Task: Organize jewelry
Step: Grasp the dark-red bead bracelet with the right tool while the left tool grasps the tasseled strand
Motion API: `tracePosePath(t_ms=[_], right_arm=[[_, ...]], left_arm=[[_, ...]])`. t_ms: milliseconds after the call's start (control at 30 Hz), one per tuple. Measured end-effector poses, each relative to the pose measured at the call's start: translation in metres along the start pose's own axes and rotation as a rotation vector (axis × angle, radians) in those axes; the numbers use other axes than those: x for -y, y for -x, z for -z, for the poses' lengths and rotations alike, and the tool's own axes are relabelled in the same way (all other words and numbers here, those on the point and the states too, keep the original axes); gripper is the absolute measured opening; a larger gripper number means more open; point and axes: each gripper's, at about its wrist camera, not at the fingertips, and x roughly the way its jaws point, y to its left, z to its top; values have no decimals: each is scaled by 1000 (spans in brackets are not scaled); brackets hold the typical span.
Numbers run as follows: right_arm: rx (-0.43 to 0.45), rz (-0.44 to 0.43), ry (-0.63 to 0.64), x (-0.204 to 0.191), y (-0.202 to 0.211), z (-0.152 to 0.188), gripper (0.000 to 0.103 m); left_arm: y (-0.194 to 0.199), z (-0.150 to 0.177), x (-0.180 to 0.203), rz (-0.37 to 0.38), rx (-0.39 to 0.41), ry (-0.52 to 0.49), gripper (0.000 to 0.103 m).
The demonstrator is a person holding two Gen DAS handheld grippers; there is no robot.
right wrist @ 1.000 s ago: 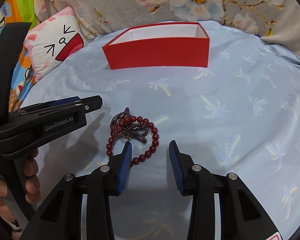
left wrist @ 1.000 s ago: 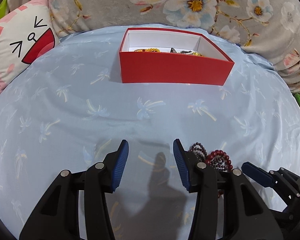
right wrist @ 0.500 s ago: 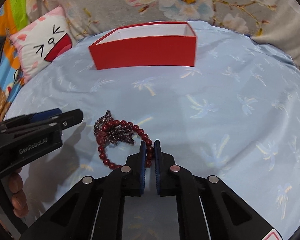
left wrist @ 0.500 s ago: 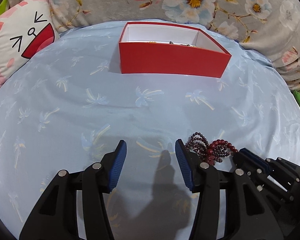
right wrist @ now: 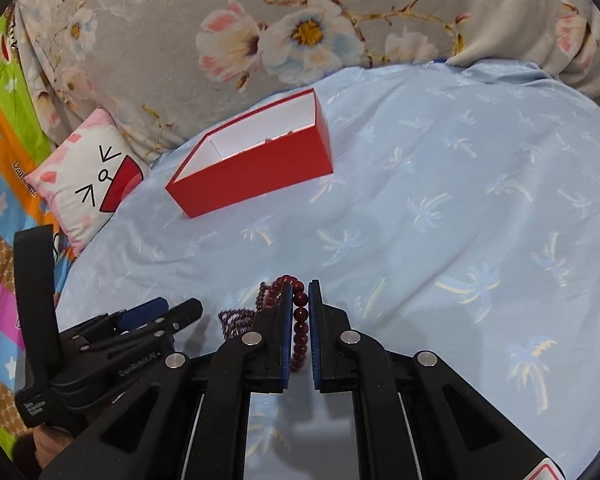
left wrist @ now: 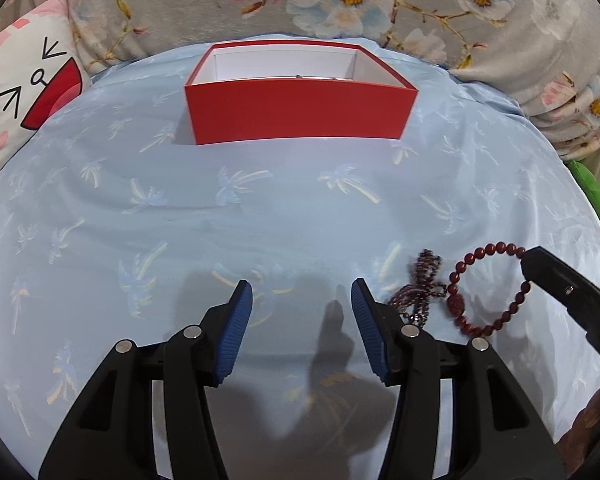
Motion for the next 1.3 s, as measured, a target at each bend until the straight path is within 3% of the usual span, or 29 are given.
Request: tracePosePath(t_ms=[167, 433, 667, 1033, 1100, 1300], right_arm=[[-41, 100, 21, 10, -6, 8, 7], [-91, 108, 2, 22, -17, 22, 7], [-105, 99, 4, 22, -21, 26, 7], [-118, 94, 10, 19, -26, 27, 7], [-118, 91, 10, 18, -26, 27, 7], [-108, 81, 30, 10, -22, 24, 7]], left_arm=[[2, 3, 16, 58, -13, -13, 49], [-11, 7, 42, 96, -50, -50, 52], [-18, 7, 50, 76, -39, -58, 50], [-17, 10, 58, 68, -24, -115, 26], [-17, 10, 59, 77, -28, -118, 18], [-13, 9, 59, 91, -34, -114, 12]])
